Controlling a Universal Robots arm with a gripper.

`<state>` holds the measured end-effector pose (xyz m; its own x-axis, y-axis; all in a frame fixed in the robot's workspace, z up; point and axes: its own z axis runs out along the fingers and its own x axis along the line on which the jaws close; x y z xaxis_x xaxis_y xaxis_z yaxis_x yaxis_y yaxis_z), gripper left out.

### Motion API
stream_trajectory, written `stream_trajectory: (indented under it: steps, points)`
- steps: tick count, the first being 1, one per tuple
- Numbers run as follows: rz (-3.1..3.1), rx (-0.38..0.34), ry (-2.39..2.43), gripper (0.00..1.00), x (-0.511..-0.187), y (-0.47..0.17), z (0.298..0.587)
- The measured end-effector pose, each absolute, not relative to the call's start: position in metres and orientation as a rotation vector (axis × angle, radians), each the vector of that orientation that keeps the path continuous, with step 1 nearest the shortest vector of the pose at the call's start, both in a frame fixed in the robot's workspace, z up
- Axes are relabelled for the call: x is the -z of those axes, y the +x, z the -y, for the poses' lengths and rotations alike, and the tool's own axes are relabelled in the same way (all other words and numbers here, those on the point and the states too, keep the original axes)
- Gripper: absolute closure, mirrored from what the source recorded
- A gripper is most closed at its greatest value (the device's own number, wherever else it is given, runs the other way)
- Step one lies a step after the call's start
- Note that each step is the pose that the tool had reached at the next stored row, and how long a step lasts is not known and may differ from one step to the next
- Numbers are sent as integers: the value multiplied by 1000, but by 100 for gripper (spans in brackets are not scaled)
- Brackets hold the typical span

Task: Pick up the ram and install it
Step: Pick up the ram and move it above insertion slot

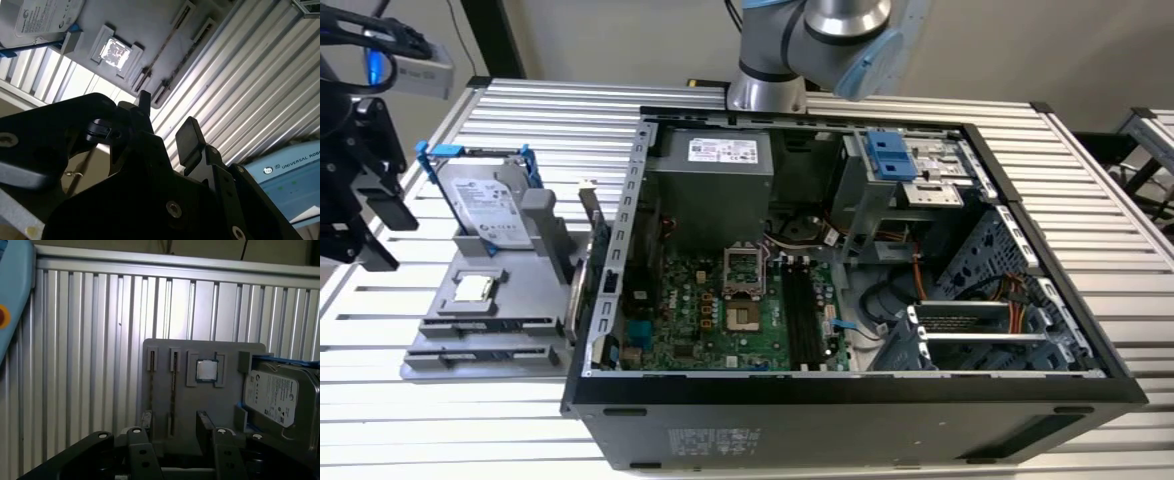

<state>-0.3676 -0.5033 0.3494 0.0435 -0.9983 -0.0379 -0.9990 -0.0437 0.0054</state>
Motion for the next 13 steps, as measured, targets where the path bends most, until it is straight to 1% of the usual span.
stream_trajectory:
  steps: [13]
  points:
    - [-2165, -47, -2246, 0, -340, -368, 504]
